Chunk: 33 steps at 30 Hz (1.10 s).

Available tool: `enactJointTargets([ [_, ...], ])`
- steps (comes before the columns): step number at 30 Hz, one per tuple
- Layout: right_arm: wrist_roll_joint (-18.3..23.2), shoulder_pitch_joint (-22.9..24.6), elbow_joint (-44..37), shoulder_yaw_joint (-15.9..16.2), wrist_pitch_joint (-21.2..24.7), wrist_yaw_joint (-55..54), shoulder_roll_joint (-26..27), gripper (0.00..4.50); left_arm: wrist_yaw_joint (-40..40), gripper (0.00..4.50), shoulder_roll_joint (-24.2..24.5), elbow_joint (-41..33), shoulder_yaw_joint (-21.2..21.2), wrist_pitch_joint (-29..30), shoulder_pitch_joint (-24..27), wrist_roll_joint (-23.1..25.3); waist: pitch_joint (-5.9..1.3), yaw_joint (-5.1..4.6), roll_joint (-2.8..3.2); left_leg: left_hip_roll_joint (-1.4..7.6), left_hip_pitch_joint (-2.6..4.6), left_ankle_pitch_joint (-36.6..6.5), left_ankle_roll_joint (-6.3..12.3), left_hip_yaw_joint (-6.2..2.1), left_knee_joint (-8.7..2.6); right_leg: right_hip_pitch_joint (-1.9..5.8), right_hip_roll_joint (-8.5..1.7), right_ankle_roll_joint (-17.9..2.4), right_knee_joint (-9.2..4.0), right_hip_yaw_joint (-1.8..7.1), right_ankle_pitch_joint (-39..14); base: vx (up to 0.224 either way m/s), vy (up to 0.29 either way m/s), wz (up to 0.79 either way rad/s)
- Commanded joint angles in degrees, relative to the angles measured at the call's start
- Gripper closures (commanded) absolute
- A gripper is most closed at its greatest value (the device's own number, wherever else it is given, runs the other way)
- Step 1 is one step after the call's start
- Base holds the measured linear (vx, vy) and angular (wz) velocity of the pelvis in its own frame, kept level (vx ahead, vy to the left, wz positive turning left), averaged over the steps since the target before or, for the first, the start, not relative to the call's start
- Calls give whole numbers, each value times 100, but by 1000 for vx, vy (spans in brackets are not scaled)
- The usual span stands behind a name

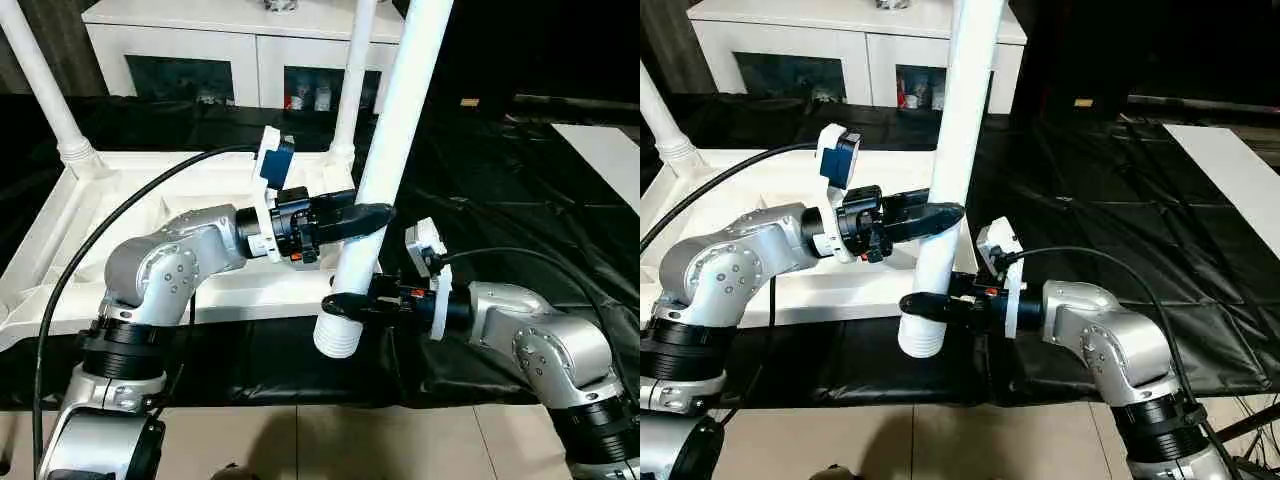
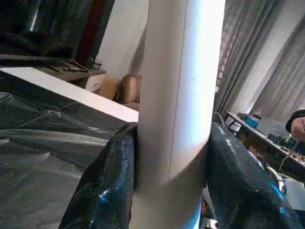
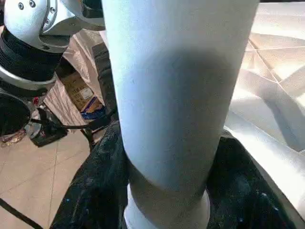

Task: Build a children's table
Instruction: Insert table leg to table base

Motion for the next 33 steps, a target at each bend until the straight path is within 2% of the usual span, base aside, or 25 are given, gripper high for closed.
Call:
enactJointTargets([
  [1, -52, -91, -40, -12, -40, -16, -51, 264, -35, 267, -33, -132, -50, -4, -110, -20, -379, 3, 45, 190, 54, -1384, -126, -47, -417, 301, -316, -877, -447, 299, -1649, 0, 0, 0],
  [6, -60, -98, -30, -9, -45, -2, -50, 264, -49, 267, -33, -133, -57, -11, -109, -13, -377, 1, 45, 190, 55, -1393, -126, -47, -419, 299, -315, -866, -450, 299, -1680, 0, 0, 0],
  [7, -7, -186, 1, 23, 66, 80, -64, 264, -161, 267, -16, -228, -44, 5, -78, -103, -379, 3, -5, 186, 49, -1379, -105, -47, -416, 306, -319, -858, -439, 293, -1738, 0, 0, 0],
  [8, 49, -252, 23, 39, 174, 132, -70, 264, -244, 267, -2, -294, -30, 17, -57, -171, -380, 8, 11, 191, 52, -1352, -101, -46, -418, 304, -323, -853, -444, 300, -1734, 0, 0, 0],
  [9, 71, -279, 30, 47, 220, 153, -73, 229, -280, 267, 6, -324, -25, 18, -48, -197, -374, 4, 11, 194, 45, -1333, -98, -45, -417, 304, -324, -851, -445, 303, -1729, 0, 0, 0],
  [11, 123, -315, 42, 49, 314, 174, -76, 194, -320, 267, 12, -354, -16, 7, -41, -223, -374, 0, 17, 193, 48, -1325, -107, -45, -417, 299, -320, -861, -441, 301, -1707, 0, 0, 0],
  [16, -61, -318, 76, 83, 126, 91, -76, 161, -313, 268, 7, -324, -15, -21, -56, -197, -379, 10, 23, 192, 55, -1289, -122, -38, -413, 297, -320, -892, -432, 306, -1606, 0, 0, 0],
  [23, -57, -339, 86, 59, 183, 128, -42, 161, -346, 268, 13, -304, -9, -43, -47, -161, -376, 3, 17, 191, 51, -1348, -133, -44, -417, 298, -321, -838, -444, 303, -1729, 0, 0, 0],
  [33, 196, -307, 61, 16, 396, 246, 1, 161, -371, 268, 18, -335, 17, -65, -32, -182, -375, 4, 22, 191, 56, -1352, -119, -41, -416, 297, -321, -875, -443, 303, -1700, 0, 0, 0],
])
